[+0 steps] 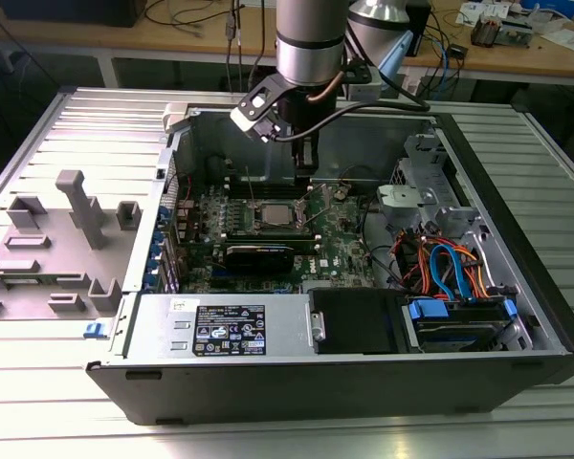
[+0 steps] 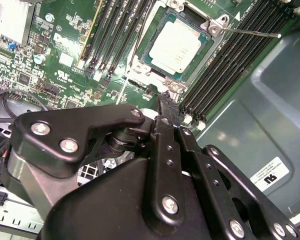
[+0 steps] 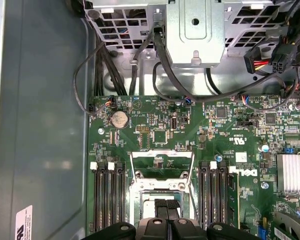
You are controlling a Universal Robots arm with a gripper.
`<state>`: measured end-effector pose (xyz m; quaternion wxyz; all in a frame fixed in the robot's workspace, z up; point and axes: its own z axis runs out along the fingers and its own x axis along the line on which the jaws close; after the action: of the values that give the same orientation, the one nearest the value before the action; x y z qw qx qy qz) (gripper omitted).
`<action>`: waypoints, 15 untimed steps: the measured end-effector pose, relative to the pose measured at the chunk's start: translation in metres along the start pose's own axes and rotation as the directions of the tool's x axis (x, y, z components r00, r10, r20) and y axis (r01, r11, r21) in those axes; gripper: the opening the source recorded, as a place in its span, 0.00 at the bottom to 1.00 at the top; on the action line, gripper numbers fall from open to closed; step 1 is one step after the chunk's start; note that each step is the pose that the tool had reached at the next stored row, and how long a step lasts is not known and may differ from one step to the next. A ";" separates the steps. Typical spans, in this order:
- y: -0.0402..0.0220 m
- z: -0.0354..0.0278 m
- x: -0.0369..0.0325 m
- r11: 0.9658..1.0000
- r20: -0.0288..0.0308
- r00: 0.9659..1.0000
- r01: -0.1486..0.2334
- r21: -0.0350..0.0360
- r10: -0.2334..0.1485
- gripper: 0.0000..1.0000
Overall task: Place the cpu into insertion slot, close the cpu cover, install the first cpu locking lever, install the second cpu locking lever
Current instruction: 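Close the cpu cover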
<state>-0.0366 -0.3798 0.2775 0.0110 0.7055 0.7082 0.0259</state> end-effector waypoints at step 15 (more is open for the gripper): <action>0.0093 0.0007 0.0009 1.000 0.000 1.000 0.000 0.000 0.000 0.11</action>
<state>-0.0273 -0.3789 0.2773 0.0110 0.7055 0.7082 0.0259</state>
